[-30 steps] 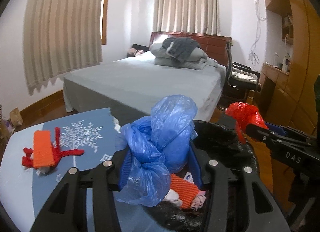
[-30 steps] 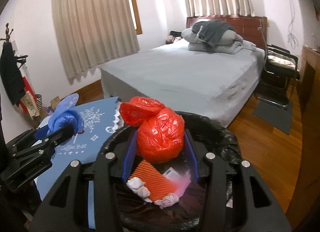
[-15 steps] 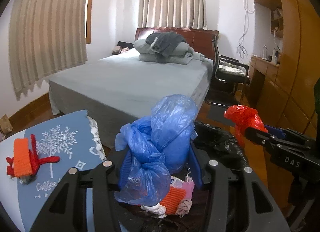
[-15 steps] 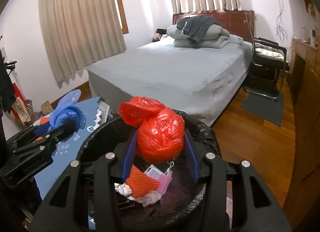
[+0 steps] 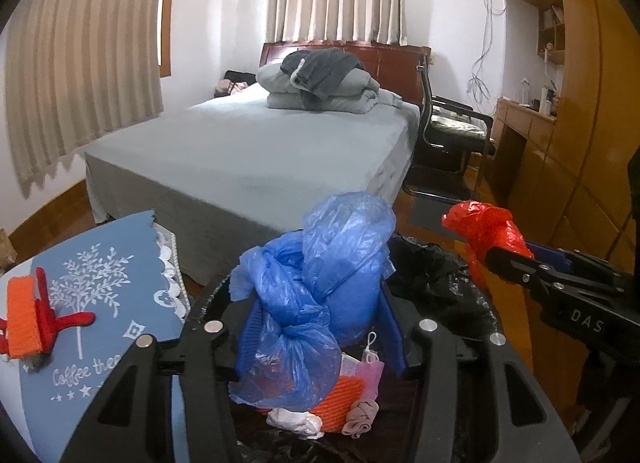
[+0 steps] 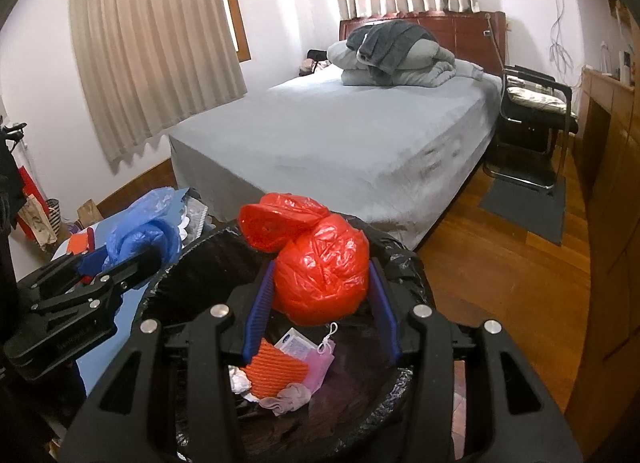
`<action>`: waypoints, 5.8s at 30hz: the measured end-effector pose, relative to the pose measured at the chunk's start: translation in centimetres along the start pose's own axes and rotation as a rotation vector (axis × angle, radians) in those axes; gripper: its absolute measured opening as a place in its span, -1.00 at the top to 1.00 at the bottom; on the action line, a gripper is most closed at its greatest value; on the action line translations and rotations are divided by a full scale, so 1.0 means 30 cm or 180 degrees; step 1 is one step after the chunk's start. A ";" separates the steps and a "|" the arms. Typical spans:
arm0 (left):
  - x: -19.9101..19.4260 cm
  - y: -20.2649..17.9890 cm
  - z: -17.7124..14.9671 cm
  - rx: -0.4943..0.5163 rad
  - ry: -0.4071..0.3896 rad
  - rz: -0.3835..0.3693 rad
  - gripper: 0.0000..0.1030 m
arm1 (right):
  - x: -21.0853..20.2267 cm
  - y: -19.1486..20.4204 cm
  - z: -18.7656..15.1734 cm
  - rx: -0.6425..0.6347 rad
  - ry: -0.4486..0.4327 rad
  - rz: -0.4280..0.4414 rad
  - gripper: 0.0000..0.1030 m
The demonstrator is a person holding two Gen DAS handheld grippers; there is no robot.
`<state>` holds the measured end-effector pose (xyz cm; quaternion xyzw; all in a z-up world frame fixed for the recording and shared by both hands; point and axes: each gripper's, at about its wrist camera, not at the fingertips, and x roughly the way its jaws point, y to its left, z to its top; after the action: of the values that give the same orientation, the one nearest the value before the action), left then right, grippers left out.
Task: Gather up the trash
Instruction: 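Open both tools to drop the blue and red bags into the bin, then move both open tools back over the orange net and red gloves, then grasp the orange foam net with the left tool and lift it, then grasp the grey sock with the right tool while the left tool holds the orange net, then lift the grey sock with the right tool while the left tool holds the orange net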
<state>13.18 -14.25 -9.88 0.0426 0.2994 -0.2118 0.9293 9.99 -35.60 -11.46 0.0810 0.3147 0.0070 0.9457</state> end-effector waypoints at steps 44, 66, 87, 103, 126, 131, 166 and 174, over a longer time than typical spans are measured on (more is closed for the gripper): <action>-0.360 0.624 -0.170 -0.0656 -0.0295 0.1422 -0.85 | 0.130 0.541 0.056 -0.0453 0.0028 0.0593 -0.87; -0.153 0.979 -0.205 -0.0967 0.0039 0.1767 -0.66 | 0.435 0.899 0.083 -0.0785 0.0346 0.0853 -0.87; -0.076 1.024 -0.245 -0.1057 0.0221 0.1734 0.49 | 0.496 0.940 0.063 -0.0807 0.0455 0.0867 -0.87; -0.211 0.975 -0.231 -0.1167 -0.0080 0.1645 0.76 | 0.476 0.954 0.061 -0.0803 0.0426 0.0907 -0.87; -0.461 1.103 -0.372 -0.1341 -0.0150 0.2154 0.76 | 0.479 1.241 -0.028 -0.1104 0.0436 0.1247 -0.86; -0.477 1.134 -0.413 -0.1395 -0.0100 0.2194 0.76 | 0.487 1.317 -0.065 -0.1198 0.0473 0.1323 -0.81; -0.533 1.178 -0.466 -0.1484 -0.0134 0.2178 0.76 | 0.497 1.485 -0.116 -0.1421 0.0798 0.1650 0.33; -0.522 1.142 -0.470 -0.1441 -0.0100 0.2089 0.76 | 0.452 1.411 -0.154 -0.1446 0.0877 0.1625 0.33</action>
<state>8.50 25.50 -14.04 -0.0732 0.2947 0.1671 0.9380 19.71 7.72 -16.49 -0.0569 0.3992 0.3233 0.8561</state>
